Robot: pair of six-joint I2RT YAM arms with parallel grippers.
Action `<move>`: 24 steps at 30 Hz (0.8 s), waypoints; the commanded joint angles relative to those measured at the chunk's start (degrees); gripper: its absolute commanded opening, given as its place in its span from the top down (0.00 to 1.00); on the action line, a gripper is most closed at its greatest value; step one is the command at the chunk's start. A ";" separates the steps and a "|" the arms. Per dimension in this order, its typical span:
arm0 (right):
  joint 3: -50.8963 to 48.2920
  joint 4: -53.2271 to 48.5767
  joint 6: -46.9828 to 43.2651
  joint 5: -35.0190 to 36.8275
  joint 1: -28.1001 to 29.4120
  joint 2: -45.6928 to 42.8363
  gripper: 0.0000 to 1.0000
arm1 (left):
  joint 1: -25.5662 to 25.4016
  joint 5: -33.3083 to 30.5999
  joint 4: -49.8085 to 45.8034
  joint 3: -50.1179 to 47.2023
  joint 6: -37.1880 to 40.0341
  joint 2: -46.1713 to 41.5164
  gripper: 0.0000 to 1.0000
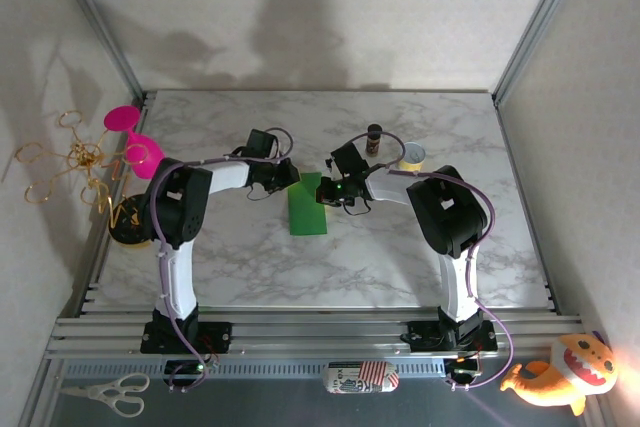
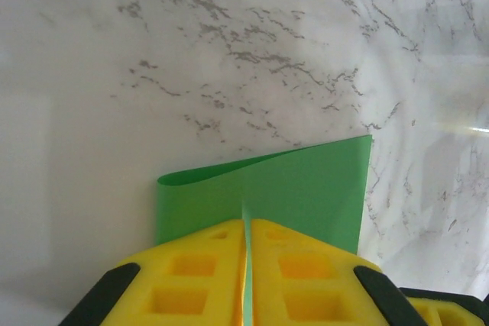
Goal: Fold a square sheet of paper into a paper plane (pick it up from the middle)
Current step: First fold the square sheet of paper in half at the center of the table, then move the square sheet of paper to the center of the table.
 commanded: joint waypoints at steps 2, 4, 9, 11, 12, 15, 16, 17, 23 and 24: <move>-7.50 -19.33 -1.81 18.48 -0.90 10.79 0.96 | 6.50 -7.67 -2.34 -0.54 3.44 2.71 0.89; -7.50 -19.27 -1.90 18.60 -0.90 10.73 0.96 | 7.91 -6.50 -1.89 -0.38 4.47 2.26 0.88; -7.10 -19.70 -2.34 18.82 -0.90 10.70 0.96 | 7.99 -2.86 -1.35 0.72 5.42 -2.49 0.88; -6.68 -19.90 -2.55 19.03 -0.90 10.61 0.96 | 7.11 -0.93 -0.59 0.30 4.82 -4.39 0.88; -6.44 -20.10 -2.68 19.13 -0.90 10.62 0.96 | 6.52 -0.39 -0.38 0.00 4.53 -5.14 0.87; -6.13 -20.20 -2.78 19.10 -0.88 10.70 0.96 | 4.33 1.17 0.88 -1.18 2.76 -6.22 0.88; -6.07 -20.22 -2.78 19.10 -0.90 10.70 0.96 | 3.53 1.50 1.36 -1.41 2.05 -6.06 0.87; -6.12 -20.14 -2.72 19.05 -0.89 10.77 0.96 | 2.78 1.84 1.64 -1.48 1.63 -5.65 0.88; -6.28 -20.11 -2.80 18.84 -0.90 10.87 0.96 | 0.39 0.30 -0.50 2.09 1.15 -0.37 0.88; -6.22 -20.19 -2.87 18.88 -0.90 10.87 0.96 | 0.37 -0.05 -0.87 2.65 1.16 0.35 0.88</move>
